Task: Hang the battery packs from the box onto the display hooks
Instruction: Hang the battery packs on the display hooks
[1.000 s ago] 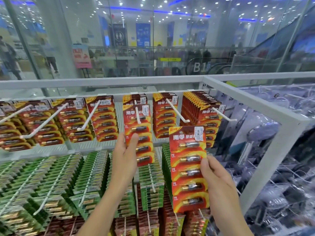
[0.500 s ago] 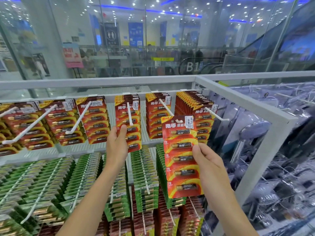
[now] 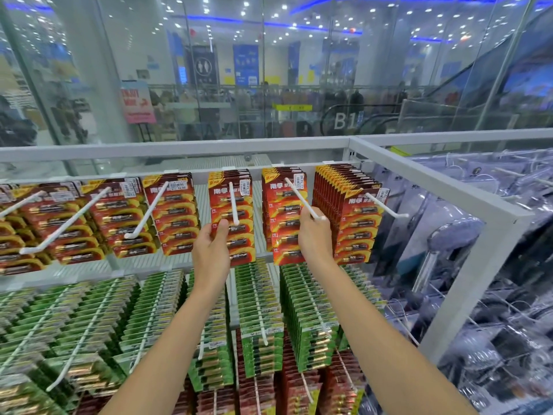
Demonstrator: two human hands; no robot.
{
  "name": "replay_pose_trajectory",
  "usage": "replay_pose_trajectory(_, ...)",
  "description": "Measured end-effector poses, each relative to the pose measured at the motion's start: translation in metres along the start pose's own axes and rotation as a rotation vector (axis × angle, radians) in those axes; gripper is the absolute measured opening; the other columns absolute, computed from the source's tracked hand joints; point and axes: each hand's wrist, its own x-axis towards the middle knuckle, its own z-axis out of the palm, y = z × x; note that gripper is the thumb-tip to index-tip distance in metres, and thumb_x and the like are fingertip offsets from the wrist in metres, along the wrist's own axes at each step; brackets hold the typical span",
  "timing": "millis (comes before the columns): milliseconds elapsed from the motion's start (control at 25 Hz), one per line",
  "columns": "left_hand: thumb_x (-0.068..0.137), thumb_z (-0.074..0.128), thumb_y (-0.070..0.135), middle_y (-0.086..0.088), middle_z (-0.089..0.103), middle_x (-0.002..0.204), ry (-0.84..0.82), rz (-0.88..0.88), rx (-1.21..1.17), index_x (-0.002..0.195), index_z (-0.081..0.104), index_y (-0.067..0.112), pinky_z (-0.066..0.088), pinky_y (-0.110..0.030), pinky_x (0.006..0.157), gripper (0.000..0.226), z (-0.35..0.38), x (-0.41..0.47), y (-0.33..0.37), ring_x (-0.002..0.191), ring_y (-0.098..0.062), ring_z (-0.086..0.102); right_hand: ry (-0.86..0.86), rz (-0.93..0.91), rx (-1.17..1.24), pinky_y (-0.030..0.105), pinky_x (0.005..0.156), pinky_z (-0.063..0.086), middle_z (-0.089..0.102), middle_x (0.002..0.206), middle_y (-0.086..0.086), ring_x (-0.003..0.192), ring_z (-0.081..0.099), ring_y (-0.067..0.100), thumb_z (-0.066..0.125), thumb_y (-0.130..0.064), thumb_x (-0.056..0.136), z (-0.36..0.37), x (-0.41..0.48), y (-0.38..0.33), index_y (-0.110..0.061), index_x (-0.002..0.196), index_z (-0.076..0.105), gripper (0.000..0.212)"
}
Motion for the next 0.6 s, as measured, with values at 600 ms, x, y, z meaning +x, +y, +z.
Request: replay_pose_trajectory(600,0.106,0.057,0.033,0.012,0.071,0.117,0.009,0.037,0.214,0.118,0.070,0.029,0.053,-0.036,0.098,0.017,-0.045,-0.062,-0.028,0.112,-0.008,0.066,-0.003,-0.084,-0.052,0.011,0.085,0.044,0.065,0.120,-0.017,0.110,0.059,-0.006,0.055,-0.028,0.106,-0.046,-0.058,0.048,-0.027,0.126,0.063,0.022)
